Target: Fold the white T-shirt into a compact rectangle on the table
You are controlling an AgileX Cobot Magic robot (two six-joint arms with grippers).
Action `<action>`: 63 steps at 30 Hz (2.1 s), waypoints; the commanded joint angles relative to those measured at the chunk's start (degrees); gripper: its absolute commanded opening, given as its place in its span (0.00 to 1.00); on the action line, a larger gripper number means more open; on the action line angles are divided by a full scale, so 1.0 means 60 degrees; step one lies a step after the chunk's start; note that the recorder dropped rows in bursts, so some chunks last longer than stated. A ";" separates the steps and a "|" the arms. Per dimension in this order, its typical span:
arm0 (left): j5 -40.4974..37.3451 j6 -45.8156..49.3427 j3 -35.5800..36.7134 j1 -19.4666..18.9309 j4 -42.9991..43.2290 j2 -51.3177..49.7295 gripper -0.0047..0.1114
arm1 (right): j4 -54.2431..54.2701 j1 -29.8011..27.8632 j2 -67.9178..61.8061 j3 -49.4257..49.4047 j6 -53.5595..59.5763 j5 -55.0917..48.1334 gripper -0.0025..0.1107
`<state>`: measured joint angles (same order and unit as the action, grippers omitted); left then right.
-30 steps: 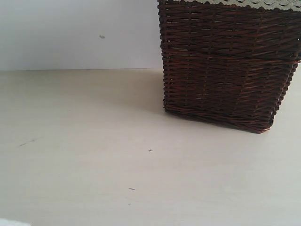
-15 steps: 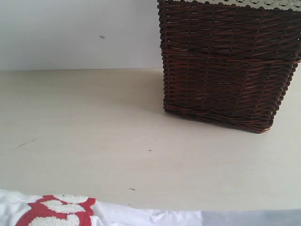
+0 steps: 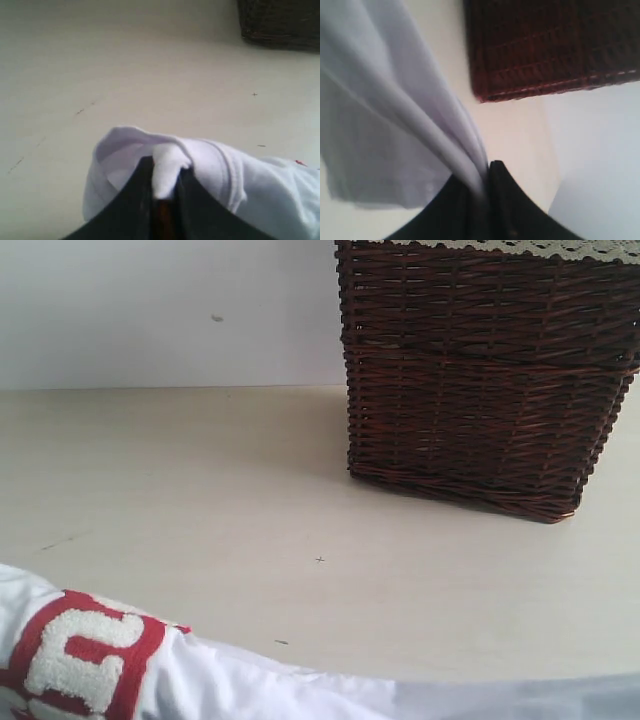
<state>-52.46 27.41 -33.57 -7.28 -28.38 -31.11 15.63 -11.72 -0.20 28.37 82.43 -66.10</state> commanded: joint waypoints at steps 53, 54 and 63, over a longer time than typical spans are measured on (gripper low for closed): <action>-0.2331 0.2610 -0.1300 -0.0029 -0.2370 0.5184 0.04 | 0.0568 -0.0044 0.0034 0.0992 -0.2833 -0.0643 0.02; -0.2376 0.2307 -0.1330 -0.0029 -0.2350 0.5184 0.04 | 0.0434 -0.0044 0.0034 0.1106 -0.3554 -0.0643 0.02; -0.2000 0.0784 0.0393 -0.0937 -0.0986 0.4258 0.04 | -0.0770 -0.0044 0.0034 -0.0142 -0.3981 0.0264 0.02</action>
<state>-65.80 33.81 -35.42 -11.37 -36.72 -1.71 13.73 -11.72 -0.29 30.93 56.56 -67.13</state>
